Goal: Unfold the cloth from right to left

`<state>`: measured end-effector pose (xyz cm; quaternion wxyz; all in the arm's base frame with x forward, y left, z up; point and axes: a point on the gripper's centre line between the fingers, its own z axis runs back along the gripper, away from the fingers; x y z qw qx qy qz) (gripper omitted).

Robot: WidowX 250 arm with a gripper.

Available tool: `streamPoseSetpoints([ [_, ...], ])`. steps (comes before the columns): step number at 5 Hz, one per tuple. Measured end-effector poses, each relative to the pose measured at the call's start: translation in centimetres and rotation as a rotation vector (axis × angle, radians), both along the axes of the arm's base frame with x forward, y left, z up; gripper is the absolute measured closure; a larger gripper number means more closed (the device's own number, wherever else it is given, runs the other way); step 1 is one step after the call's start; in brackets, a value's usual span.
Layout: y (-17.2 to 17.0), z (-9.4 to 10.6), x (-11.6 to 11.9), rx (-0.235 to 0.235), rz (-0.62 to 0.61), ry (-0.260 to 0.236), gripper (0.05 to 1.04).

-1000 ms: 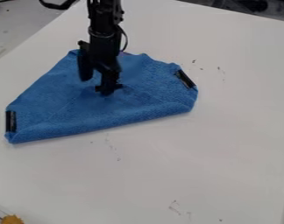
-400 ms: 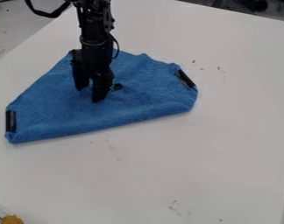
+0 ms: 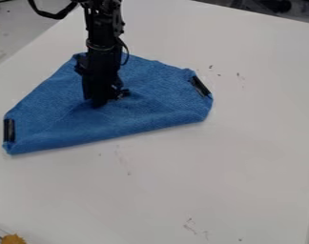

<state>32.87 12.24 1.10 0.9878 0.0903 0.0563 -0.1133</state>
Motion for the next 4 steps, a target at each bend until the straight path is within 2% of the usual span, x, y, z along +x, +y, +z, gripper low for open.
streamPoseSetpoints([
  [1,-1.4,3.1,0.2,0.045,0.005,-0.056,1.020],
  [2,-3.6,4.4,-1.1,0.047,0.030,-0.082,1.028],
  [3,-6.6,4.3,-3.1,0.026,0.079,-0.091,1.029],
  [4,-8.6,1.9,-6.0,-0.059,0.158,-0.035,1.029],
])
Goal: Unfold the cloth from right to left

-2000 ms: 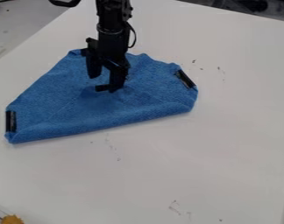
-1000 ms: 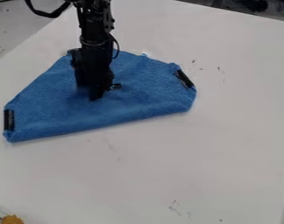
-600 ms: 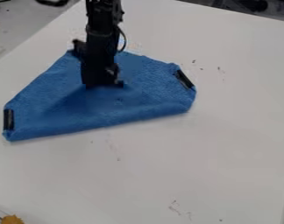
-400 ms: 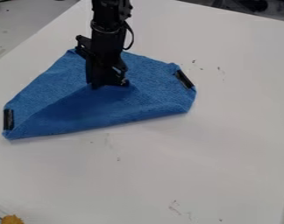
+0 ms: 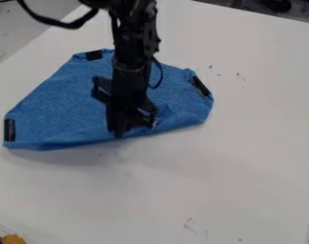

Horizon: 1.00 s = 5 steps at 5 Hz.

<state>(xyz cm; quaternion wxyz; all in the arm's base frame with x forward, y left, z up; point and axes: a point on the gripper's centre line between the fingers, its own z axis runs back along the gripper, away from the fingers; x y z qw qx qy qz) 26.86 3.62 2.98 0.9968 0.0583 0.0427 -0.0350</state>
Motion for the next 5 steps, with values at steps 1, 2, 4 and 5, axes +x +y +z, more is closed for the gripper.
streamPoseSetpoints([
  [1,-1.0,-2.1,-2.4,-0.053,0.023,0.023,1.029],
  [2,-1.6,-2.6,-4.3,-0.077,0.053,0.024,1.029],
  [4,-2.3,-2.1,-6.9,-0.065,0.048,0.054,1.029],
  [5,-2.4,-1.4,-7.4,-0.037,0.024,0.075,1.008],
])
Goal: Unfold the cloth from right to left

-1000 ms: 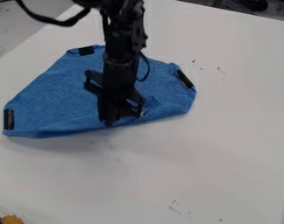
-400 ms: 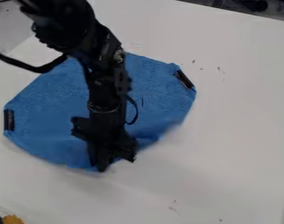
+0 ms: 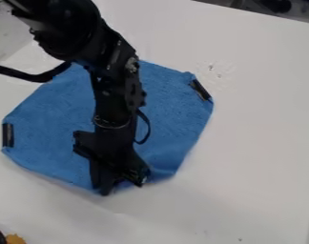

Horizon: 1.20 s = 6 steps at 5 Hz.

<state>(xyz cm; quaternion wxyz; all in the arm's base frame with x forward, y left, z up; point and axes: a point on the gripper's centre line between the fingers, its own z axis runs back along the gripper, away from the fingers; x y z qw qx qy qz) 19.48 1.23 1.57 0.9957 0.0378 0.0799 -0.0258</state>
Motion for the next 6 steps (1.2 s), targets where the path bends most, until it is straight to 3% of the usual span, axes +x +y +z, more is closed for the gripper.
streamPoseSetpoints([
  [1,0.0,0.5,-0.2,0.036,-0.051,0.023,0.862],
  [2,-0.2,1.9,0.2,0.042,-0.067,0.002,0.607],
  [3,-1.2,2.6,-0.5,0.021,-0.029,0.027,0.295],
  [4,-2.4,3.3,-1.1,0.016,0.044,0.002,0.081],
  [6,-3.3,3.6,-1.8,0.036,0.124,0.000,0.083],
])
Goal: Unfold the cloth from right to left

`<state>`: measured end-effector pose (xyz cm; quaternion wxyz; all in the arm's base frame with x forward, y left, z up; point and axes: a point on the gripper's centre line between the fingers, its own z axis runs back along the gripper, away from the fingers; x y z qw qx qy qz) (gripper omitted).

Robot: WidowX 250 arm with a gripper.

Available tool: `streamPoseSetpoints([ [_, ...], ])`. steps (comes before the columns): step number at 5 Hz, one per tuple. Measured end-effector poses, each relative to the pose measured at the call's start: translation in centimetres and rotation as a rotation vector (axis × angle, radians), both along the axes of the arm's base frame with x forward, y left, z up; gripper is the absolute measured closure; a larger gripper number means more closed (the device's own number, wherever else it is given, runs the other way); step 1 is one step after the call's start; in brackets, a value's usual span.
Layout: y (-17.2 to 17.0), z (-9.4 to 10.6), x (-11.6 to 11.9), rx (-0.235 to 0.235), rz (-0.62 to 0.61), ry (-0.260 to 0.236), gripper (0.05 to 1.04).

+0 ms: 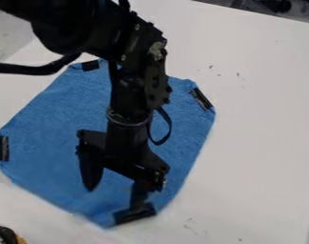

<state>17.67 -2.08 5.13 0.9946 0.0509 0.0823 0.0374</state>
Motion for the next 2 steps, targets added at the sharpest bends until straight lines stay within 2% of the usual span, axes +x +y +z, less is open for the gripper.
streamPoseSetpoints([
  [1,-0.13,-0.26,0.07,0.013,-0.015,-0.018,0.083],
  [2,0.07,-0.21,0.42,0.041,-0.077,-0.089,0.083],
])
